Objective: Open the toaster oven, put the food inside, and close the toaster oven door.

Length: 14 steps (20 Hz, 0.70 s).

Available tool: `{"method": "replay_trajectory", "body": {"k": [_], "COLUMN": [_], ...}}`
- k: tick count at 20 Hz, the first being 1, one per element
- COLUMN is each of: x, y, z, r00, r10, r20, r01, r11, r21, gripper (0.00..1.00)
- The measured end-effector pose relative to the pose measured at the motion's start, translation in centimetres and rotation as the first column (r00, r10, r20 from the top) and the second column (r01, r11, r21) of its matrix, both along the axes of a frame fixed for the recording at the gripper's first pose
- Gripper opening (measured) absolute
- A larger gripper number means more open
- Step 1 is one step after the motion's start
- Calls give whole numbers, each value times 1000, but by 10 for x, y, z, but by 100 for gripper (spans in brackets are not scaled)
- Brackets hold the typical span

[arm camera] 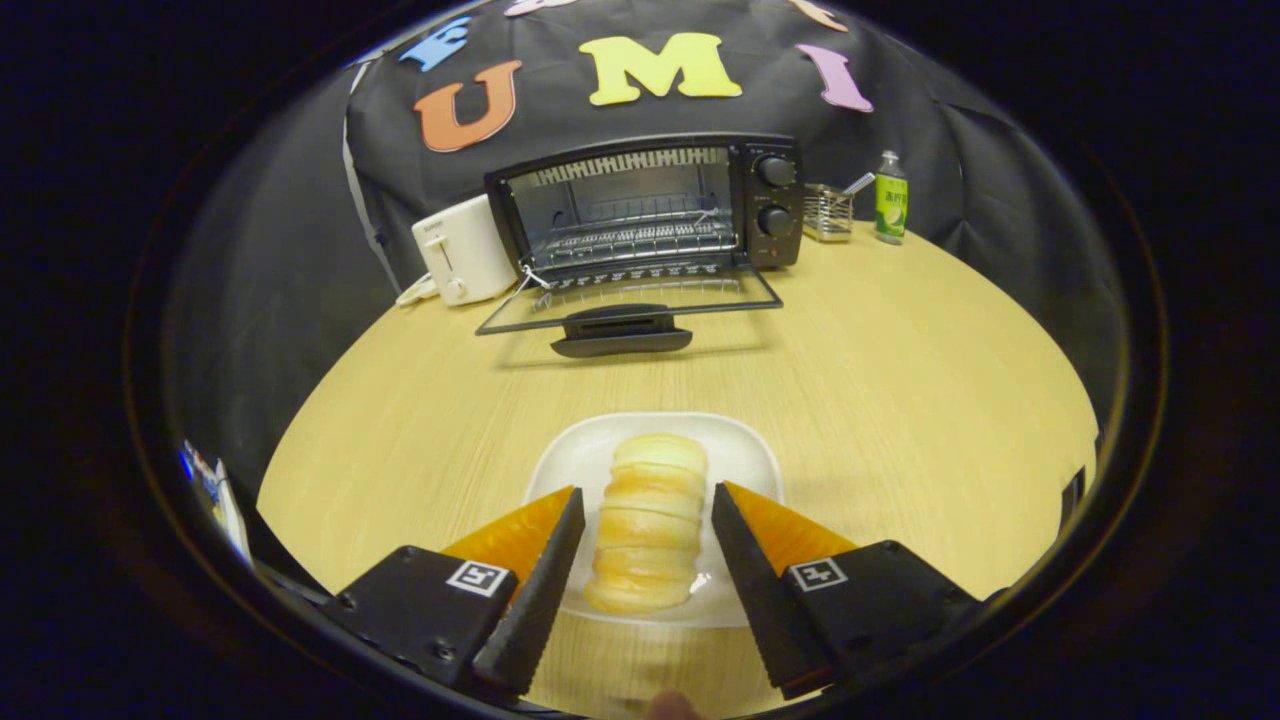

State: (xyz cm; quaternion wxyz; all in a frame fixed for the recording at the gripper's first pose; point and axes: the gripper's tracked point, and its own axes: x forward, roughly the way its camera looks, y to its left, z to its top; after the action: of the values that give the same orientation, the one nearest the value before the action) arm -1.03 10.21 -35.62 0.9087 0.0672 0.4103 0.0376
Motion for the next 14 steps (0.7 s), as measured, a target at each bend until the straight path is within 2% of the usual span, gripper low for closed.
{"method": "replay_trajectory", "body": {"k": [2,7,11,14], "x": [3,6,6,16], "y": [-2,-6,1,2], "z": [-3,-7,-2,28], "r00": [1000,999,997,995], "r10": [-11,-38,-72,-91], "r20": [3,-3,-21,32], "r01": [11,38,74,82], "r11": [1000,999,988,975], "r21": [-10,22,133,207], "gripper": [83,57,39,35]}}
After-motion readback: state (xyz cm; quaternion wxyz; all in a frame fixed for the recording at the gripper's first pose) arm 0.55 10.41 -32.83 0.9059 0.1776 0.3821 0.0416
